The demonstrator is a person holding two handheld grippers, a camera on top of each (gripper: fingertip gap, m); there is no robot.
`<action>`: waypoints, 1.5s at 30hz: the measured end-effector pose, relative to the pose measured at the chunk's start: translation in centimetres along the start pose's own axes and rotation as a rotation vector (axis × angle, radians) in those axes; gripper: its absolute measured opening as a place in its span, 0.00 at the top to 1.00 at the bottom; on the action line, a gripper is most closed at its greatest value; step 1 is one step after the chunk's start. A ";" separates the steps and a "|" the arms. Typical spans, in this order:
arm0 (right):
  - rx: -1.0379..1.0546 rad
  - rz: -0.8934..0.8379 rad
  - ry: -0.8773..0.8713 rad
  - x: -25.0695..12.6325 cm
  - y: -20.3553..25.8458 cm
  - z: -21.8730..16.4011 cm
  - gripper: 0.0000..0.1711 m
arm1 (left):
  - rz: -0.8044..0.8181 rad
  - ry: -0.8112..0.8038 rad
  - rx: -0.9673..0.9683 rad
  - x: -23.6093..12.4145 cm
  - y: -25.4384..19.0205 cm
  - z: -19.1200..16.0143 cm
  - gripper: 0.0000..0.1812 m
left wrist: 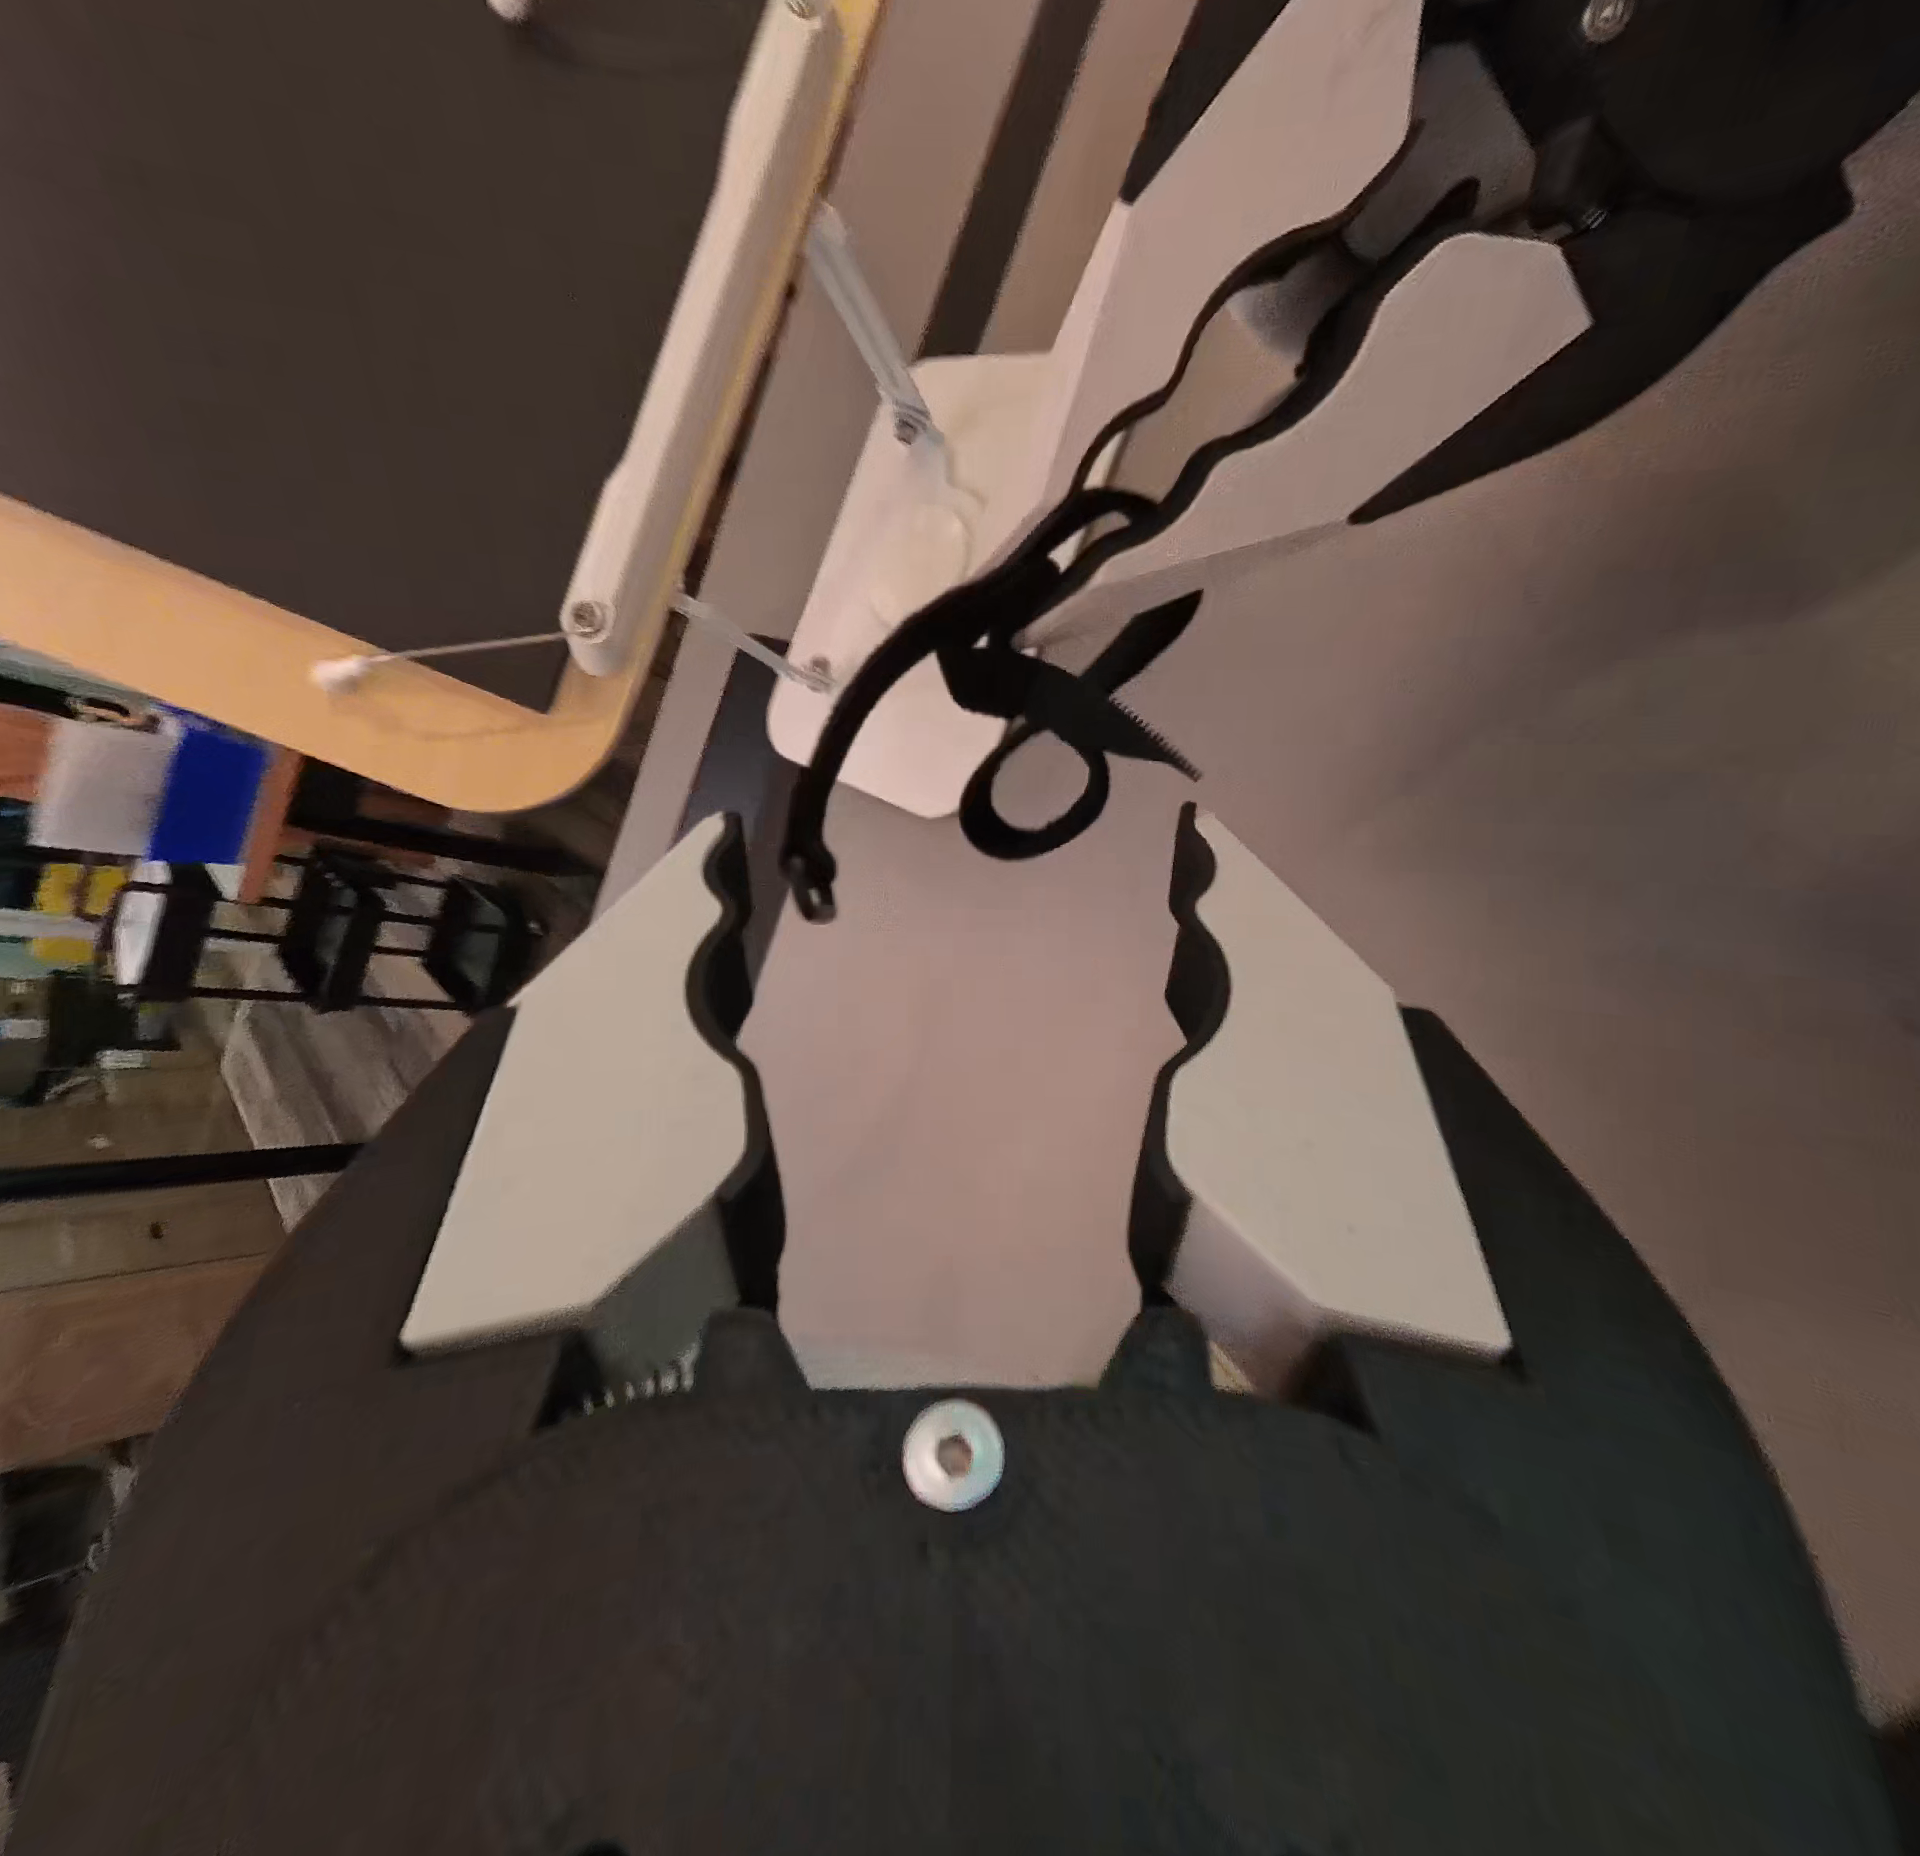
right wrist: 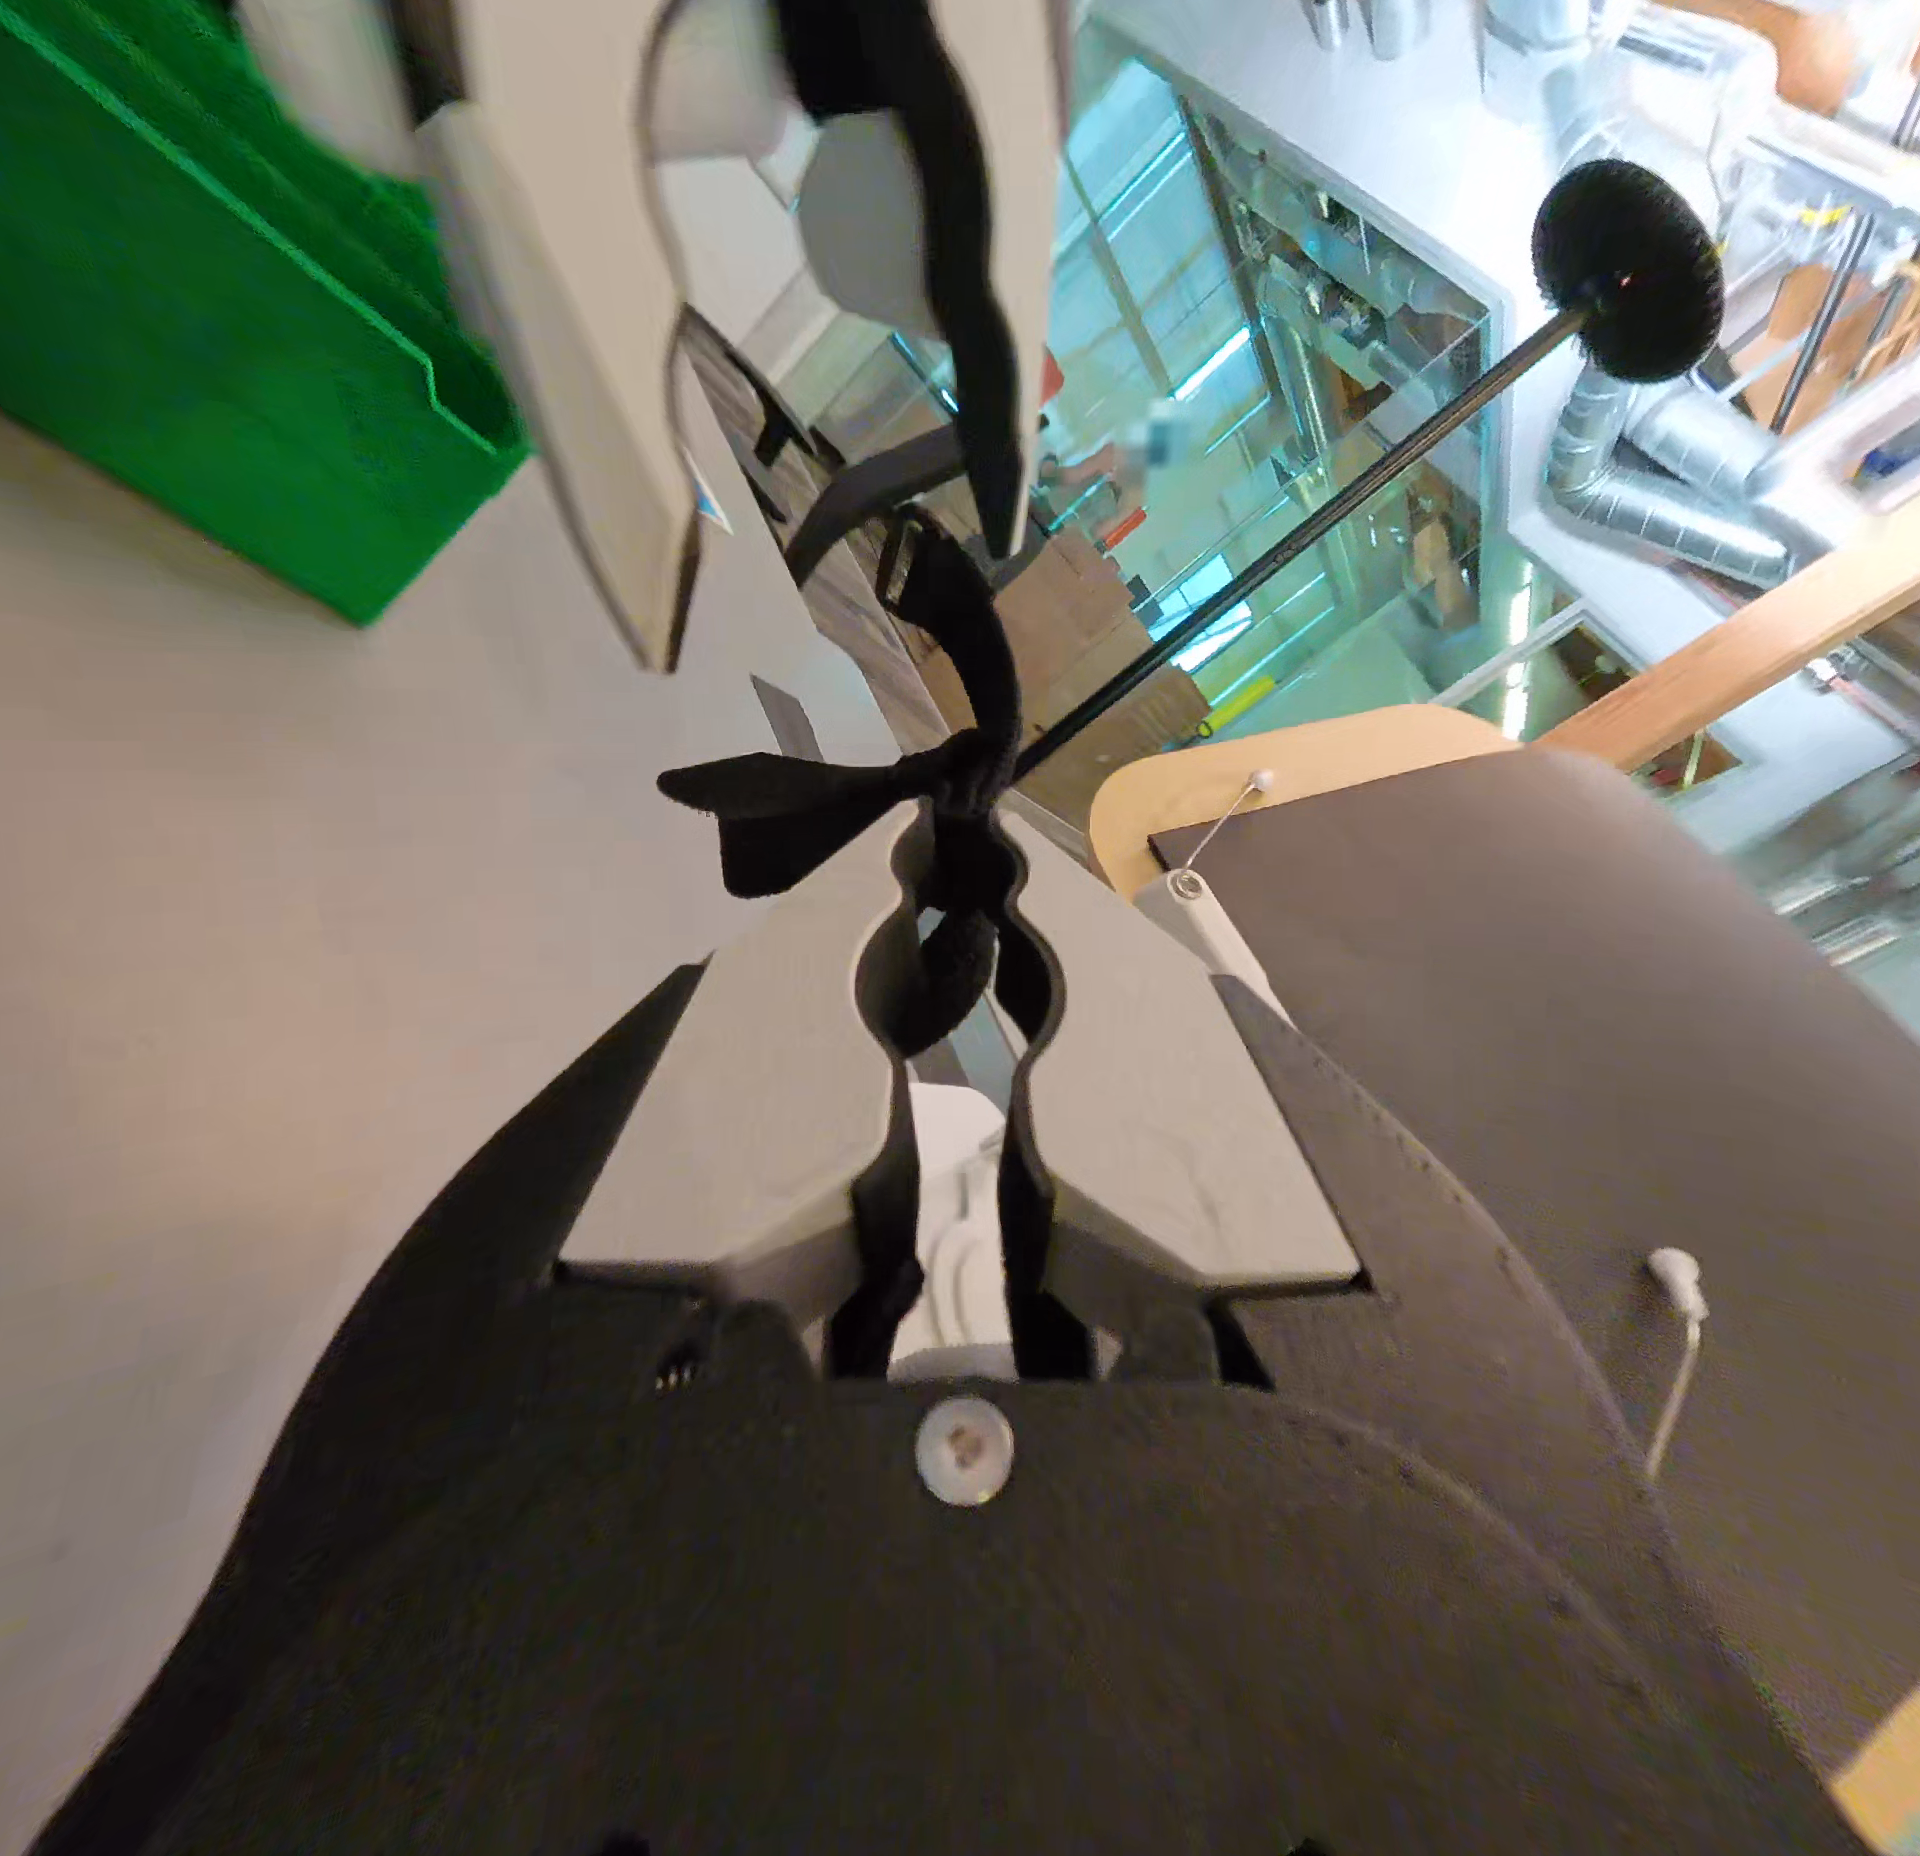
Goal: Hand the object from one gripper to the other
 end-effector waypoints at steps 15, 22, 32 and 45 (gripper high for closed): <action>0.178 -0.004 -0.046 -0.1 -0.6 1.3 0.97 | 0.268 -0.011 0.144 3.2 -0.3 1.0 0.58; 0.394 0.028 -0.102 -0.3 -1.8 1.7 0.97 | 0.300 -0.083 0.098 3.2 0.2 1.0 0.76; 0.477 0.052 -0.116 -0.3 -2.2 1.3 0.97 | 0.295 -0.070 0.143 3.1 0.1 0.5 0.98; 0.174 -0.028 -0.103 -0.2 -1.5 1.1 0.73 | 0.118 0.072 0.057 1.3 1.8 -1.4 1.00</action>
Point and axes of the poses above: each gripper's, where its closed fingertips meet, x out along the fingers, z out of its top, y = z × x across the jaws, the point moved 3 cm from there along -x, back along the fingers, and after that the axes turned 12 degrees about -z, right-handed, at the moved point
